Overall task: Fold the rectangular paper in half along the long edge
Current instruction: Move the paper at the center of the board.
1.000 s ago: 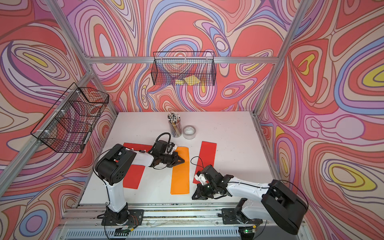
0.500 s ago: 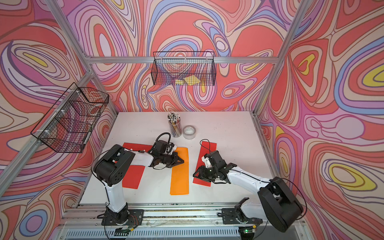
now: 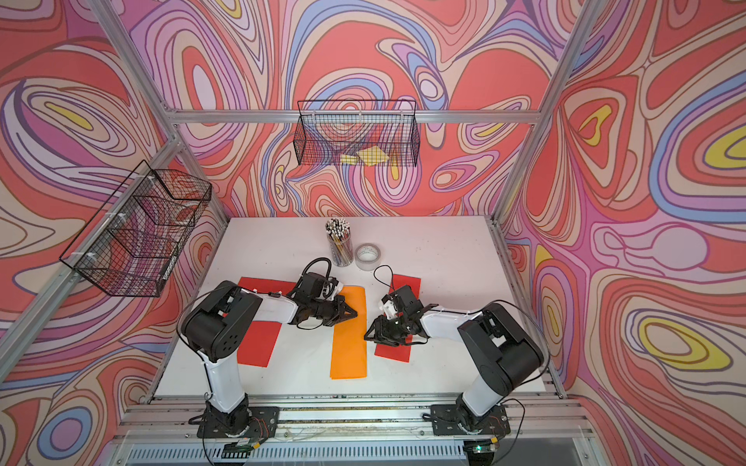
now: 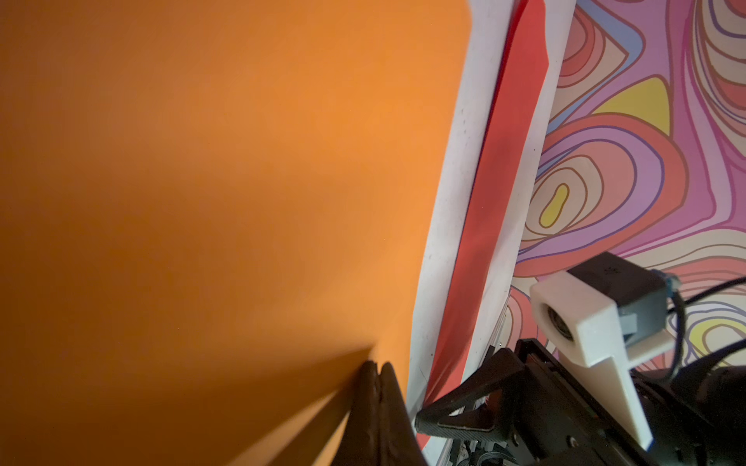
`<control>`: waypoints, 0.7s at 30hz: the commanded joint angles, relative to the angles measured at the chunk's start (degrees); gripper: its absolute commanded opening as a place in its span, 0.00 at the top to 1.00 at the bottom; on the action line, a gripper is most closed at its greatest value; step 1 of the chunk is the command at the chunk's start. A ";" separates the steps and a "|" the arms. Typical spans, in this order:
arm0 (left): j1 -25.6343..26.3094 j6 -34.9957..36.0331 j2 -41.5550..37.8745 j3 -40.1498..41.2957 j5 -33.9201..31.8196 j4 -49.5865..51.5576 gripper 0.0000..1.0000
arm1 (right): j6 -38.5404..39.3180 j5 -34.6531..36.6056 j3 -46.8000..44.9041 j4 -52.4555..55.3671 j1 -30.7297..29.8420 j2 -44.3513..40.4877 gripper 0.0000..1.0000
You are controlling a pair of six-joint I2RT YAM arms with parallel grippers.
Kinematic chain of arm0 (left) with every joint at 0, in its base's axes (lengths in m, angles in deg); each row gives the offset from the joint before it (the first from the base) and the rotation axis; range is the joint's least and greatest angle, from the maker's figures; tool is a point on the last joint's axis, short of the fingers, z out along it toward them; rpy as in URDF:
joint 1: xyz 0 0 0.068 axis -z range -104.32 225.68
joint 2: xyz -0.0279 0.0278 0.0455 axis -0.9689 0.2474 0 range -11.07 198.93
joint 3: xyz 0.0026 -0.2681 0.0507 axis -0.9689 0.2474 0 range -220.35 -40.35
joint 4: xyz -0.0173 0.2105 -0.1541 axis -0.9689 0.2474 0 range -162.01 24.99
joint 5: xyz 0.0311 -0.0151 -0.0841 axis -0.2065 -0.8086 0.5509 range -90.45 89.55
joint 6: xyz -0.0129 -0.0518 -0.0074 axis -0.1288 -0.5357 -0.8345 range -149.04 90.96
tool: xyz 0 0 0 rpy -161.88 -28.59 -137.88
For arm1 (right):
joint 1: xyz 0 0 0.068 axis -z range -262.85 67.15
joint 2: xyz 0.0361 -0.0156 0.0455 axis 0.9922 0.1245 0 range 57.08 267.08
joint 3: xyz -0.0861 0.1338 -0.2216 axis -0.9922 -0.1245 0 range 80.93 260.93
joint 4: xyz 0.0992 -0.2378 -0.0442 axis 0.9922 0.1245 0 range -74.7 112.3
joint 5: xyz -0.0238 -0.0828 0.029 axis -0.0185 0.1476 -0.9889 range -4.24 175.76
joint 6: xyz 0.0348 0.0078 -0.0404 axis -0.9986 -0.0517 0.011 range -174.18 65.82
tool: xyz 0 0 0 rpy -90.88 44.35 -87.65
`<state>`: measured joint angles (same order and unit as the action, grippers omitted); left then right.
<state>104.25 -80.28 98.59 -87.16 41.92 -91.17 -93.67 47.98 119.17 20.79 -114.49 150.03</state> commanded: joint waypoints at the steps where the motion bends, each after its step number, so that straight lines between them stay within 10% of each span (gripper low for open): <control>1: 0.43 0.09 0.36 1.82 -2.47 4.70 1.00 | -0.11 -1.23 -0.24 -2.24 -0.89 2.03 0.55; 21: 0.41 0.10 1.02 -0.07 -2.08 5.79 1.00 | -1.59 3.27 3.34 -1.97 -6.90 2.96 0.68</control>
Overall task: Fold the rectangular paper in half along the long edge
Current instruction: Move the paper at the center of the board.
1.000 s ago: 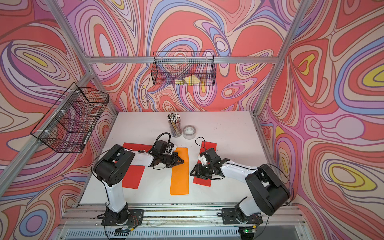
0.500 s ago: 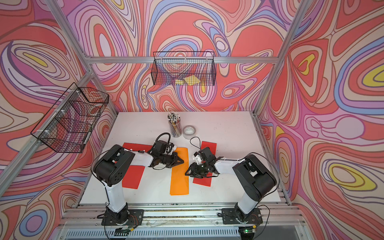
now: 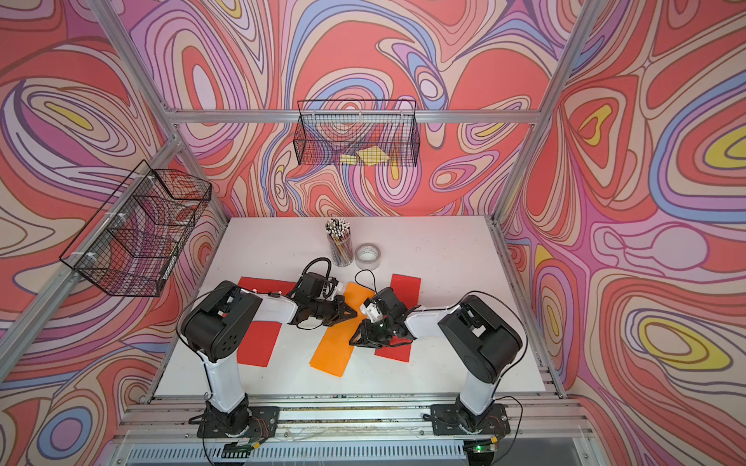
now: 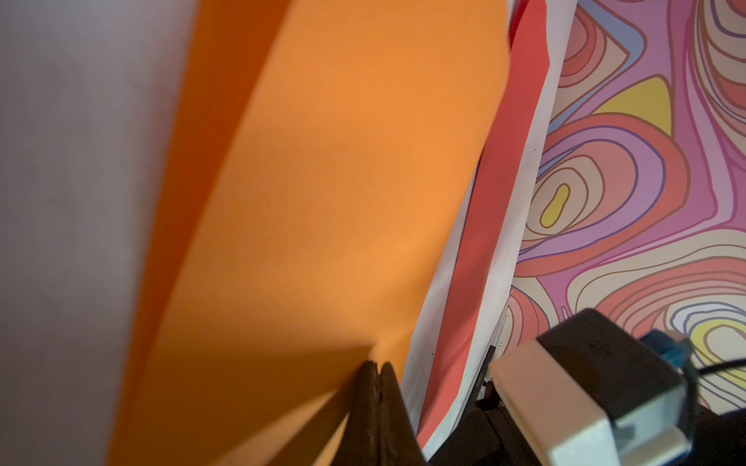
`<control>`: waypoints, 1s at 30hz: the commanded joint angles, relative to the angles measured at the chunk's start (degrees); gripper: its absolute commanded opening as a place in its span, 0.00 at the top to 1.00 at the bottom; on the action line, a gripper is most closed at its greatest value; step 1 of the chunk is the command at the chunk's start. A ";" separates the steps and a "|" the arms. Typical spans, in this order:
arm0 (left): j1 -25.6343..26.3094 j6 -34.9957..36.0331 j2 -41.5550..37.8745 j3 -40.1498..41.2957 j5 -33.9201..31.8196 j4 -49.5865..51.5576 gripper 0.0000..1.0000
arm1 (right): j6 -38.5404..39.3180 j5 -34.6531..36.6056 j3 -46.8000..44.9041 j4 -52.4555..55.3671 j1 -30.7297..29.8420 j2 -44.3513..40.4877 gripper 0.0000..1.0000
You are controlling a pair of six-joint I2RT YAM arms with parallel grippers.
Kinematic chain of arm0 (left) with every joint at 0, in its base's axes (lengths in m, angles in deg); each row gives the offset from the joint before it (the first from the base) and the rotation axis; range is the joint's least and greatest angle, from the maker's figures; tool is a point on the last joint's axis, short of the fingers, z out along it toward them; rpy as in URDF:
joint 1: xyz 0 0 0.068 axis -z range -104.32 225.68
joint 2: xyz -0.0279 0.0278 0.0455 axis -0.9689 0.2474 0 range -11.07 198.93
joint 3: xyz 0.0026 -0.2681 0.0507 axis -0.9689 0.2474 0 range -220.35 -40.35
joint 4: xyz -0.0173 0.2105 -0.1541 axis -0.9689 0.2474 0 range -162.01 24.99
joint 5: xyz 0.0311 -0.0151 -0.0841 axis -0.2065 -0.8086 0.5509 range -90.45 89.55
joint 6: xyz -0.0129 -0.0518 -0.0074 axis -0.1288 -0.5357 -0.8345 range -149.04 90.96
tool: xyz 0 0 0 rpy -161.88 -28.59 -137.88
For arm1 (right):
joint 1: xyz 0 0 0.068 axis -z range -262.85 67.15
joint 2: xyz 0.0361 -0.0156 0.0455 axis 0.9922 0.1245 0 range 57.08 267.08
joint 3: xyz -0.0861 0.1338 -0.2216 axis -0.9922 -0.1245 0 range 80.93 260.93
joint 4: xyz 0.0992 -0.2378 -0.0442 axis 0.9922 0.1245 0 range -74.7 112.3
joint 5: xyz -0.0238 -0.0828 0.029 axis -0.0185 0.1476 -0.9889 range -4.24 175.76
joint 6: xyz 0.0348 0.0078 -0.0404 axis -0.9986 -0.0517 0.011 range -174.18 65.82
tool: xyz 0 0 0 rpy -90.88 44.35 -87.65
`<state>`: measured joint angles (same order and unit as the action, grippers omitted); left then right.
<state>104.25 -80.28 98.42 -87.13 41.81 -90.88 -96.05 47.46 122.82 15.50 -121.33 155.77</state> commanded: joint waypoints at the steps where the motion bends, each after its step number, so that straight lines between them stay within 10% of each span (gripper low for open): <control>1: 0.38 0.01 1.52 -0.75 -1.82 5.59 1.00 | 0.88 4.85 -0.35 4.20 0.10 -4.19 0.69; 14: 1.48 3.78 9.83 -20.96 -0.86 17.53 1.00 | 5.26 8.84 -3.08 20.93 16.08 -33.67 0.68; 30: 1.56 8.32 22.74 -45.41 -3.11 31.89 1.00 | 5.57 9.76 -3.39 24.06 16.57 -36.92 0.67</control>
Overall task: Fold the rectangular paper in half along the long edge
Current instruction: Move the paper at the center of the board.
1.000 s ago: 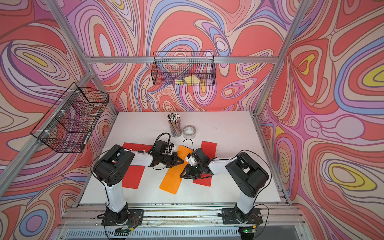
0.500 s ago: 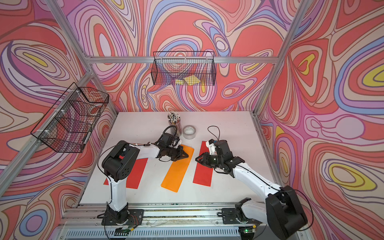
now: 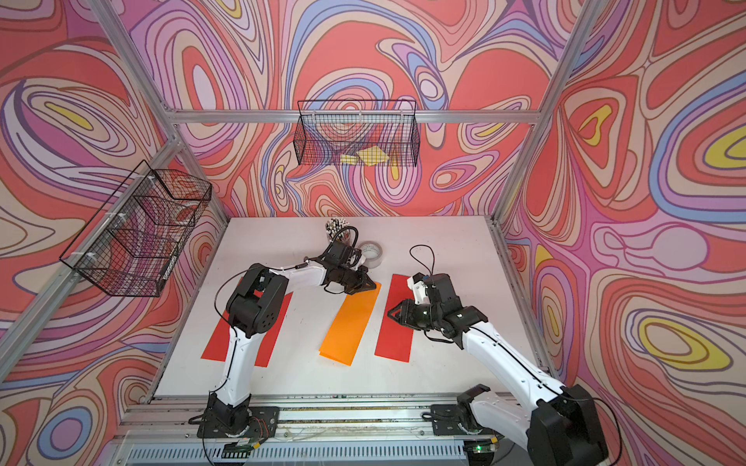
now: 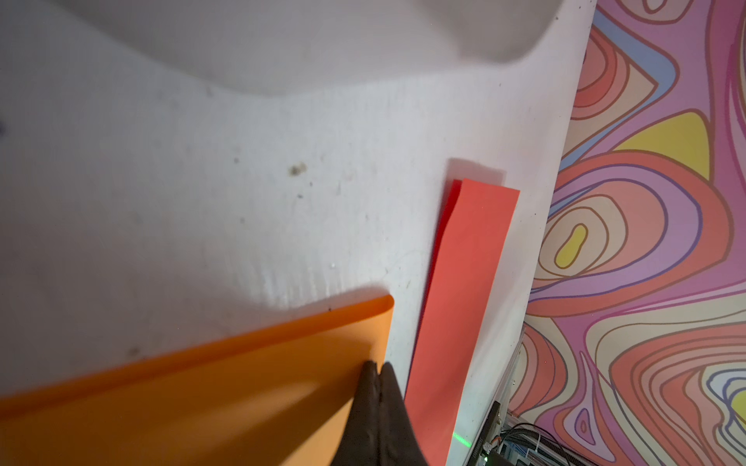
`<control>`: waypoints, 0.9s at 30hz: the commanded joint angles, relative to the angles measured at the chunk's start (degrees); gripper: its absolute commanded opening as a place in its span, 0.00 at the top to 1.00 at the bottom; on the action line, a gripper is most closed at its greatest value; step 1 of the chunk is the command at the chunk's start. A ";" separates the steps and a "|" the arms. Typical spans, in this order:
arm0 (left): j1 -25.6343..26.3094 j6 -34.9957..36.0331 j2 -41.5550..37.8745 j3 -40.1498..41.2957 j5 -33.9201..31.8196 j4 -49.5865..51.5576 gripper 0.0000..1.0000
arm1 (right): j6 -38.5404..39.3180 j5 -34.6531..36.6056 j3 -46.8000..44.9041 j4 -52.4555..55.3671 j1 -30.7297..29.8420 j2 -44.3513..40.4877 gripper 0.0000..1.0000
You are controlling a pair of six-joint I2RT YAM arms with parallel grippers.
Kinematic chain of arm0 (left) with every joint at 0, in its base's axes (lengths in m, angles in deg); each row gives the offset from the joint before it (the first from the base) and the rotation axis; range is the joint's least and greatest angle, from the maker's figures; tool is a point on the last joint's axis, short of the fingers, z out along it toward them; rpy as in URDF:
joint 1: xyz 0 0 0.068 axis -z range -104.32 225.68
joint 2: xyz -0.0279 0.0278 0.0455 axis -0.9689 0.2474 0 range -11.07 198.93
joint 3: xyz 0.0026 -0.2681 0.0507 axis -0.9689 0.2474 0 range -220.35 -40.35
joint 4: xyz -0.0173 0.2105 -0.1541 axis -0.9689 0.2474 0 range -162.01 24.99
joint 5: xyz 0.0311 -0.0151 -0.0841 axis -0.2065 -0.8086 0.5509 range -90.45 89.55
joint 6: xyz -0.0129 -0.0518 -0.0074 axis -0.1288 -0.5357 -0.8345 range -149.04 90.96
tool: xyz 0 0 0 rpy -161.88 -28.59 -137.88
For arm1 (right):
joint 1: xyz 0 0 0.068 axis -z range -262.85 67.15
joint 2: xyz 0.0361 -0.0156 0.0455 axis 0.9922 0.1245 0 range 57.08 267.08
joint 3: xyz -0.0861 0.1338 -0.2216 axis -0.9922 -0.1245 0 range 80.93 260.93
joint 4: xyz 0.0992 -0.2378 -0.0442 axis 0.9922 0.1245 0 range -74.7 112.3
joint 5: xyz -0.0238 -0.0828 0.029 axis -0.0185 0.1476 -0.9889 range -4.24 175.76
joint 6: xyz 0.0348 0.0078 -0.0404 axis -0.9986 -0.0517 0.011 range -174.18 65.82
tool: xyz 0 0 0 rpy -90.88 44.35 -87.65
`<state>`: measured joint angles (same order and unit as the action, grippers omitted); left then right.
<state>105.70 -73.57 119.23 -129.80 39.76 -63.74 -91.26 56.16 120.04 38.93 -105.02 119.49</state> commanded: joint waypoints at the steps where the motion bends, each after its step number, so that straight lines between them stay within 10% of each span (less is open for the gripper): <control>1: 0.13 1.11 2.50 -4.29 -0.97 4.78 1.00 | 0.89 1.08 -0.69 0.66 0.23 -0.53 0.67; 9: 0.13 0.39 0.35 -8.98 -1.29 6.33 1.00 | 0.47 -0.19 -1.94 -1.11 0.20 0.61 0.66; 17: 1.42 -2.37 -28.94 23.56 -3.63 -3.88 1.00 | -0.93 -2.25 -3.31 -9.01 -3.59 3.80 0.66; 27: -5.24 1.34 -72.30 32.56 -34.37 24.70 0.99 | 0.49 0.77 7.90 -18.29 -25.83 30.24 0.83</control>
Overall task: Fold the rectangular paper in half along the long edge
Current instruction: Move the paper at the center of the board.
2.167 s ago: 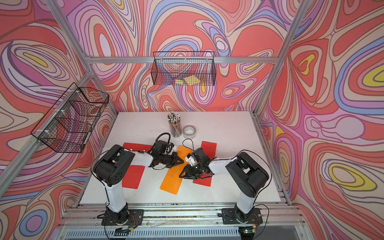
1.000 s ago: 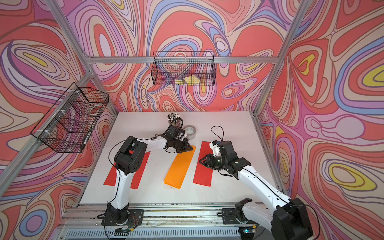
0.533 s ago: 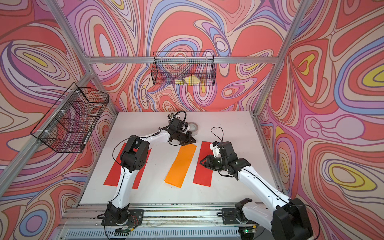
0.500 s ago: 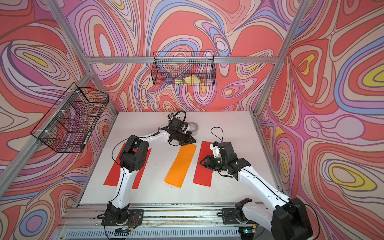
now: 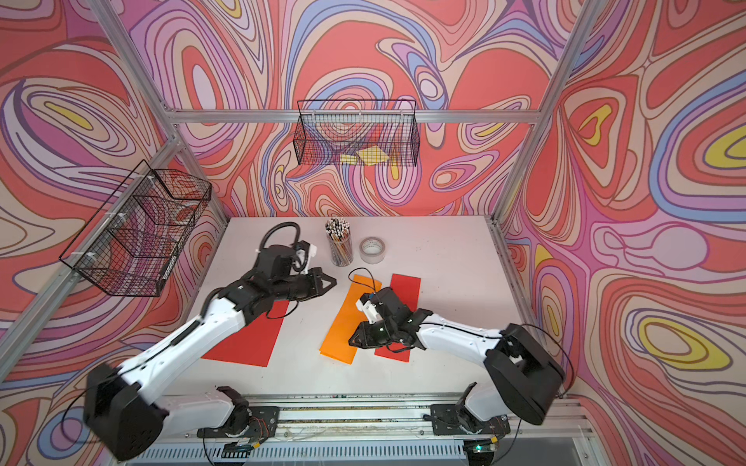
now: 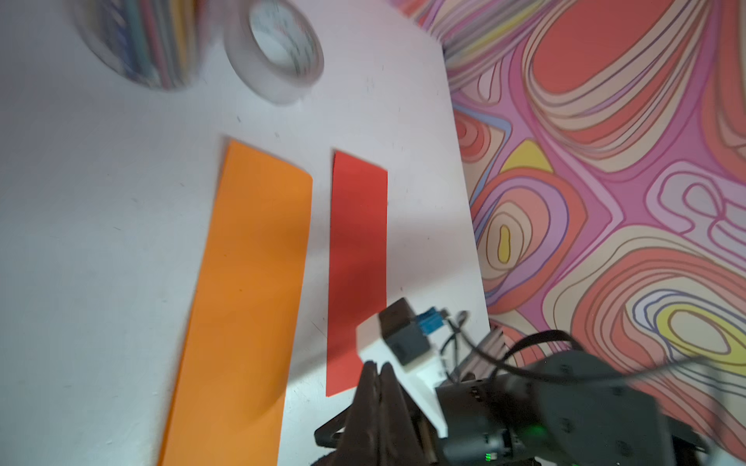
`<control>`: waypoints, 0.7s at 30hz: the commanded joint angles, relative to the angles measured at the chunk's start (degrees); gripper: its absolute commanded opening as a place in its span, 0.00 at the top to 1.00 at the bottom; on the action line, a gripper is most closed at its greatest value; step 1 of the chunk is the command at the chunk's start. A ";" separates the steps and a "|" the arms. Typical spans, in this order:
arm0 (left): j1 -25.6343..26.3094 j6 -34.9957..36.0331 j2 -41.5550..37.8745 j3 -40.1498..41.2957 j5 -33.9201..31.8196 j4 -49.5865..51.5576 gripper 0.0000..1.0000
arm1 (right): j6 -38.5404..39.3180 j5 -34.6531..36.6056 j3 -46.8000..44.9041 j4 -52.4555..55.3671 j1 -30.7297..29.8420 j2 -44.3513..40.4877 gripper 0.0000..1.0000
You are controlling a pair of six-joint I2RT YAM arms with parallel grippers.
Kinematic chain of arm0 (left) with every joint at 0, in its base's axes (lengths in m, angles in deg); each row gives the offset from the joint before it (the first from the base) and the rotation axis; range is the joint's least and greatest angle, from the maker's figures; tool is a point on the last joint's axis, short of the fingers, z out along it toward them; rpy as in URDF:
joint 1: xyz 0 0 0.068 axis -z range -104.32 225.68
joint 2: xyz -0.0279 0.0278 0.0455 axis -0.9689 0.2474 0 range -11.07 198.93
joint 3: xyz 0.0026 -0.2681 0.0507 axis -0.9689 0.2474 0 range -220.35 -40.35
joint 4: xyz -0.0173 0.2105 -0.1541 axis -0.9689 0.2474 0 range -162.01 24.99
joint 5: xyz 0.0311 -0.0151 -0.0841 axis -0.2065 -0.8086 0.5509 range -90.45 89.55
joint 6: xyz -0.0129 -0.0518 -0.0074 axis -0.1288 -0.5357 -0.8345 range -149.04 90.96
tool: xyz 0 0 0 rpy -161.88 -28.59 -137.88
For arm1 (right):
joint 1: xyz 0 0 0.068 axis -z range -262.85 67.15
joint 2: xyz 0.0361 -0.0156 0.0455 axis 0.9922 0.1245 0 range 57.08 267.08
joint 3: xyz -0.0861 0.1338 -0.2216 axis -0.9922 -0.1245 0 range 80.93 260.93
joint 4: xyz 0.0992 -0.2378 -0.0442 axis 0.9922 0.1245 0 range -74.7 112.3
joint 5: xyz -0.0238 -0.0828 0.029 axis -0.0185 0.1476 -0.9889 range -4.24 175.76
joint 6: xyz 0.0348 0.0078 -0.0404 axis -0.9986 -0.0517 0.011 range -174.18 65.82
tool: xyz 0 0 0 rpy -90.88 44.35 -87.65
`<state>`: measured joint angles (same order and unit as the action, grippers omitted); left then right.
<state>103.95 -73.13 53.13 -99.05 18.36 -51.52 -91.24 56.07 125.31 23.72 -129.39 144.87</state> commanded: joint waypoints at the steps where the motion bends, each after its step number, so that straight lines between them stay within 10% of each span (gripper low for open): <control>1: -6.01 0.69 -9.45 2.32 -14.20 15.30 0.98 | 0.95 0.83 4.55 -2.06 -2.33 7.74 0.86; 8: -14.35 2.05 -15.95 3.35 -18.81 29.63 0.98 | 4.60 -1.33 14.47 2.03 -8.25 19.24 0.89; 21: -15.51 0.83 -13.85 7.04 -15.99 26.73 1.00 | 3.66 3.67 14.56 6.42 -7.16 22.24 0.88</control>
<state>89.04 -72.30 38.75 -91.13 2.52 -26.58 -87.59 56.51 139.98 27.79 -137.83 165.59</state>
